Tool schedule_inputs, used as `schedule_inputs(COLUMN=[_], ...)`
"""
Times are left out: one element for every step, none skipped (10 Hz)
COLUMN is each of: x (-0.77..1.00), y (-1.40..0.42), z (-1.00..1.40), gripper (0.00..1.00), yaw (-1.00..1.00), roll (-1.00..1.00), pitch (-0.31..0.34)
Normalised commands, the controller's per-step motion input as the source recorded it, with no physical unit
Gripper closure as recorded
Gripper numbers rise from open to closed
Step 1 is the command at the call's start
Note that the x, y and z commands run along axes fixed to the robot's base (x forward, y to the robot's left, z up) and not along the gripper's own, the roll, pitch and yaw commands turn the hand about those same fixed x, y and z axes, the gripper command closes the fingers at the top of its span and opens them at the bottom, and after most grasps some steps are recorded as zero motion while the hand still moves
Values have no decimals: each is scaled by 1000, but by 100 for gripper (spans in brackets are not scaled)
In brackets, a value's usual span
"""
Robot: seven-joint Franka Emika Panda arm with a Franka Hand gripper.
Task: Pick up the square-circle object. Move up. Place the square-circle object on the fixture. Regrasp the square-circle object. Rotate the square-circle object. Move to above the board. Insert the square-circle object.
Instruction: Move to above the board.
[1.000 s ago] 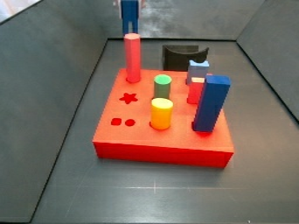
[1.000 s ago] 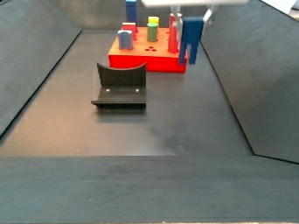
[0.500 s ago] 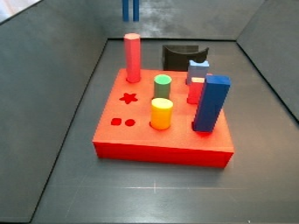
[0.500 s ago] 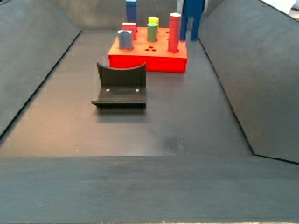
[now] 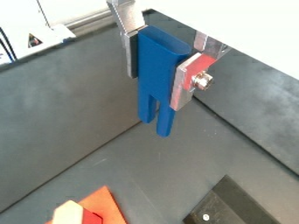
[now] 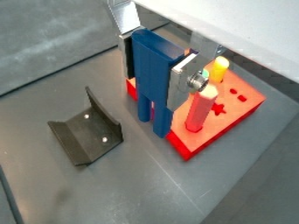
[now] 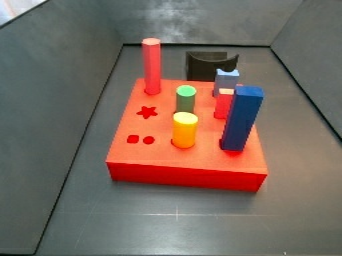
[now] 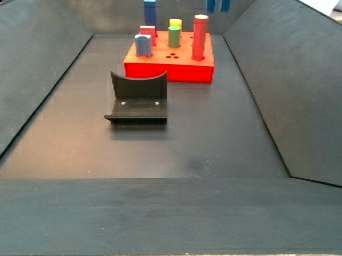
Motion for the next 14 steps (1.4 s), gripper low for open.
schedule_inputs(x=[35,33,30,27,21,15,12,13,130,134,153,157,163,180], y=[-50,-47,-42,-39,-28,-21,-15,-11,-1000,-1000,-1000,-1000,-1000,-1000], z=[1000,1000,1000,1000,840,679,464,305,-208,-243,-244,-241,-238,-235], gripper=[100,100,100,100,100,100,100,100,100,100,100,100,100,100], yaw=[28,28,31,32,32,33,34,33,-568,-546,-322,-226,-77,-5], roll=[108,108,107,106,104,102,101,97,112,102,46,4,-16,-26], pitch=[82,82,81,82,82,80,82,82,174,159,110,89,52,28])
